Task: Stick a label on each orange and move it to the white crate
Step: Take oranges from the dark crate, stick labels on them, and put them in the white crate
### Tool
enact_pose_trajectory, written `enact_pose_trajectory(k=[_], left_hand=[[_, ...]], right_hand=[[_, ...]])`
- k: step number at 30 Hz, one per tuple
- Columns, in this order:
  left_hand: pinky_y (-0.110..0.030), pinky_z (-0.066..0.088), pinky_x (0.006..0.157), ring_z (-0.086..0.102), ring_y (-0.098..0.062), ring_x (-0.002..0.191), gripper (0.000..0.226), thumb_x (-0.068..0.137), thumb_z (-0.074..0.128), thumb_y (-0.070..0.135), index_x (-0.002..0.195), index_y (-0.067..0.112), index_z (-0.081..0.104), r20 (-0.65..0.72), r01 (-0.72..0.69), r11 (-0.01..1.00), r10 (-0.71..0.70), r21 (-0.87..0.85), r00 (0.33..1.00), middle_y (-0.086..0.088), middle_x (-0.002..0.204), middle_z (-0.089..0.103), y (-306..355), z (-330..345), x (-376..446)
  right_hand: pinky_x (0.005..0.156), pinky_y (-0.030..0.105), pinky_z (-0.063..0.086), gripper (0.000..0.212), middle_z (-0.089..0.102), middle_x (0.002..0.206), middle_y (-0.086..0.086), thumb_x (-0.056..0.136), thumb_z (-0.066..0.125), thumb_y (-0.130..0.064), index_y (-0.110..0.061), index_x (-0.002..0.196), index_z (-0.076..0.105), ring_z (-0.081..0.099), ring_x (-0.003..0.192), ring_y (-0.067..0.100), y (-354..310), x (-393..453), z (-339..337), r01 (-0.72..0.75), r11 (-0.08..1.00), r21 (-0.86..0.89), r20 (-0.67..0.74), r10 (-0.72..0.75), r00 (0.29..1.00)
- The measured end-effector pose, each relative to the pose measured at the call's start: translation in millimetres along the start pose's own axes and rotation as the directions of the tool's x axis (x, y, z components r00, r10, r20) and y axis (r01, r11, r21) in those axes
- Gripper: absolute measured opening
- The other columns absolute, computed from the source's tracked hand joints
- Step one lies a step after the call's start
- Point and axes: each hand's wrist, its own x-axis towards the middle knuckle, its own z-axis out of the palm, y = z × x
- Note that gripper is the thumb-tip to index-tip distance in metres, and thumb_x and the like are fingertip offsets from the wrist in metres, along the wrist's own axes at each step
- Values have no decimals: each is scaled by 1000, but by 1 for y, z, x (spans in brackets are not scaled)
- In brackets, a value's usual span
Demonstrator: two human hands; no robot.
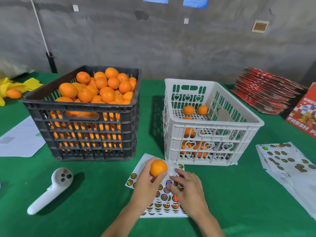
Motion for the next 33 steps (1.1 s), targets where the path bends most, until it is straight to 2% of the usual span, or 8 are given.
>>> enact_pose_trajectory(k=[8, 15, 18, 21, 23, 25, 28, 33], left_hand=[[-9, 52, 82, 65, 4, 107, 51, 87, 70, 50, 134, 42, 52, -102, -14, 986, -3, -166, 995, 33, 114, 59, 3, -5, -2], [-12, 53, 76, 68, 3, 95, 41, 97, 68, 41, 132, 48, 48, -76, -1, 996, -6, -89, 997, 34, 111, 59, -3, -5, 1], [-14, 55, 77, 68, -3, 91, 42, 95, 67, 49, 130, 56, 44, -64, 7, 999, -11, -52, 998, 32, 113, 60, -2, -5, 0], [-11, 51, 80, 66, 0, 95, 41, 92, 60, 65, 129, 58, 44, -70, 17, 999, -19, -28, 997, 25, 114, 63, 3, -5, 5], [-14, 52, 86, 67, 1, 99, 54, 89, 57, 75, 135, 49, 47, -69, 26, 996, -32, -90, 997, 14, 120, 65, 8, -6, 10], [-31, 53, 101, 69, -4, 109, 71, 87, 57, 76, 145, 35, 47, -73, 55, 980, -71, -193, 995, 8, 126, 66, 18, -6, 16], [-52, 49, 108, 76, -23, 98, 52, 101, 58, 55, 145, 28, 50, -78, 73, 934, -107, -351, 991, 7, 109, 76, 39, -9, 20], [-43, 60, 90, 75, -25, 84, 53, 84, 75, 57, 122, 20, 67, -111, 48, 884, -112, -464, 988, -11, 104, 76, 76, -15, 18]], right_hand=[[122, 33, 16, 19, 52, 143, -22, 92, 73, -43, -40, 110, 76, 42, 129, -1, -7, 4, 3, 36, 994, 99, -68, -29, 997], [106, 35, 41, 9, 70, 123, -19, 87, 80, -27, -34, 93, 79, 62, 112, 7, -17, 0, 4, 290, 954, -83, -190, -300, 935], [104, 27, 39, 8, 69, 121, -26, 94, 70, -36, -40, 92, 77, 58, 121, 0, -28, -1, -4, 82, 911, 405, -176, -10, 984], [99, 18, 42, 15, 69, 126, -23, 96, 68, -34, -40, 103, 80, 58, 123, -4, -48, 10, -23, -83, 612, 786, -45, 191, 981], [93, 9, 44, 19, 68, 127, -24, 98, 66, -31, -40, 107, 79, 57, 122, -10, -61, 17, -32, -103, 561, 821, -4, 185, 983], [91, 6, 44, 21, 68, 127, -24, 99, 64, -30, -41, 107, 79, 56, 121, -11, -74, 24, -38, -105, 540, 835, 19, 163, 986], [100, 15, 43, 22, 69, 126, -22, 100, 62, -29, -40, 109, 79, 57, 123, -8, -89, 29, -44, -95, 504, 859, 21, 150, 989], [86, 6, 48, 23, 71, 123, -19, 100, 62, -25, -39, 103, 81, 61, 117, -5, -110, 29, -52, 27, 485, 874, -96, 118, 988]])
